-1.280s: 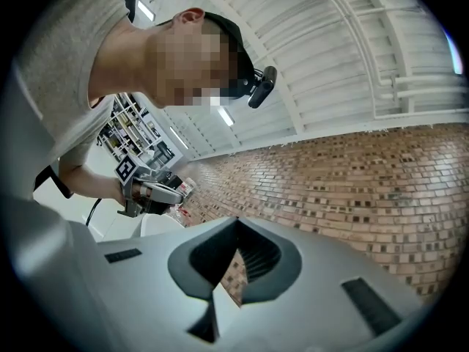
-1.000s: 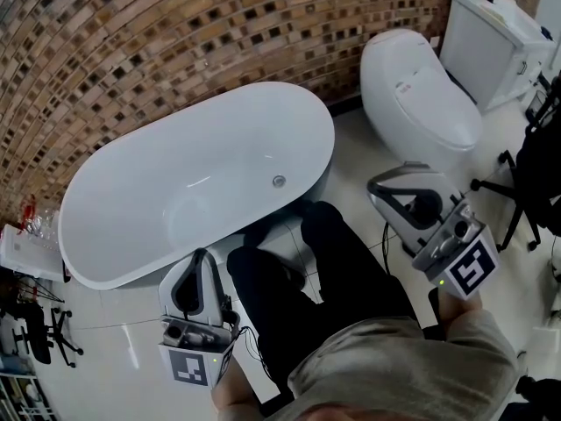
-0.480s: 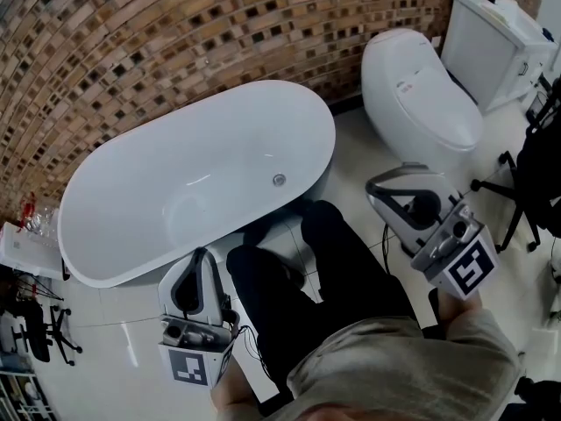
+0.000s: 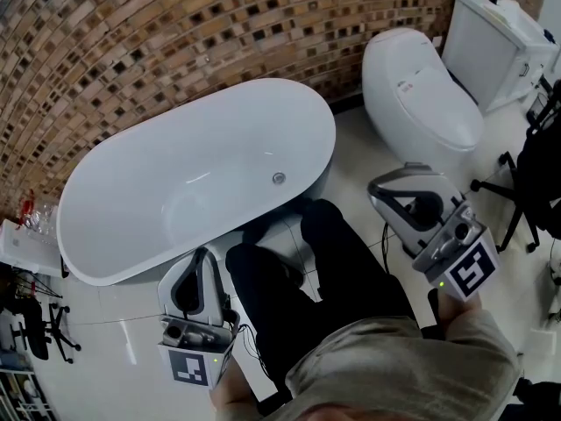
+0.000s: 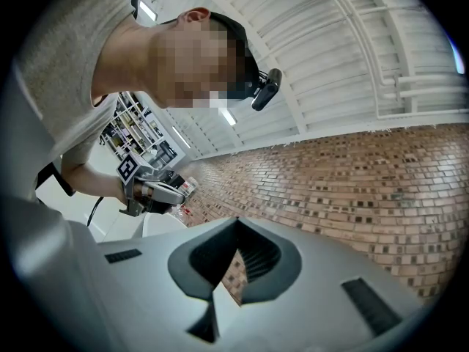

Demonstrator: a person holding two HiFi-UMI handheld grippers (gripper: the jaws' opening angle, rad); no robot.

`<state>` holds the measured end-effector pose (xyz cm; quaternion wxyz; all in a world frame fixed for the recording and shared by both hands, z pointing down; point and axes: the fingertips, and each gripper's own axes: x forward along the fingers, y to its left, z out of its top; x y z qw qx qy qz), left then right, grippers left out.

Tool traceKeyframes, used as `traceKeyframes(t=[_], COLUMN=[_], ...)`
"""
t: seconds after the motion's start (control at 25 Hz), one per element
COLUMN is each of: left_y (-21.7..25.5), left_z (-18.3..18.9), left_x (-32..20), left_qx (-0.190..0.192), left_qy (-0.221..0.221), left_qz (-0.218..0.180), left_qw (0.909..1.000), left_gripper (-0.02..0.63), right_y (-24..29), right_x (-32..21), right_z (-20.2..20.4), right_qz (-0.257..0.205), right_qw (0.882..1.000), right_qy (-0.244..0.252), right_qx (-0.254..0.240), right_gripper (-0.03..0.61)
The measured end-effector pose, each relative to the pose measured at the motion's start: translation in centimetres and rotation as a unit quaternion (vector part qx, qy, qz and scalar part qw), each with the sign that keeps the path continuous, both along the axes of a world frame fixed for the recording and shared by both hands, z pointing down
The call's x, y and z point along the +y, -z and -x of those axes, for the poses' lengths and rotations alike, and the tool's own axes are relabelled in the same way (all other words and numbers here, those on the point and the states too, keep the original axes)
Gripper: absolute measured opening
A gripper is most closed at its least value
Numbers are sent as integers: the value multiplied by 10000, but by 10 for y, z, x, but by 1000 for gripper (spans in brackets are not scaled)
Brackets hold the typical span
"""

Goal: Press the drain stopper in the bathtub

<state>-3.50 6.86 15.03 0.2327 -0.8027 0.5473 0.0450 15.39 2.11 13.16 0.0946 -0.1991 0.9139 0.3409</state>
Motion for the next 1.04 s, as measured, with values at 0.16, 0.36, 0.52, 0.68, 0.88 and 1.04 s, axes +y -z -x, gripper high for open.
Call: traceKeyframes(t=[0.16,0.36,0.52,0.68,0.88,1.04], left_y=[0,0,1,1,0,0], left_z=[-2,-2,-2,-4,-4,-4], left_x=[0,0,1,1,0,0], left_qx=[-9,-10,-19,-30,-40,-42], left_qy=[-6,-1,-8,-18,-20,-18], left_qz=[-9,4,3,4,8,8], left_qw=[10000,10000,10000,10000,10000,10000], left_gripper=[-6,-6,-6,-6,-6,-6], right_y=[-1,0,0,1,-1,-1], right_x=[0,1,2,2,2,1], right_z=[0,1,2,2,2,2], right_qz=[-14,-26,-24,-27,-25,-23], right_qw=[10000,10000,10000,10000,10000,10000], right_qy=[0,10,16,28,33,38], right_qx=[21,40,53,58,64,84], right_gripper=[2,2,2,2,2,2])
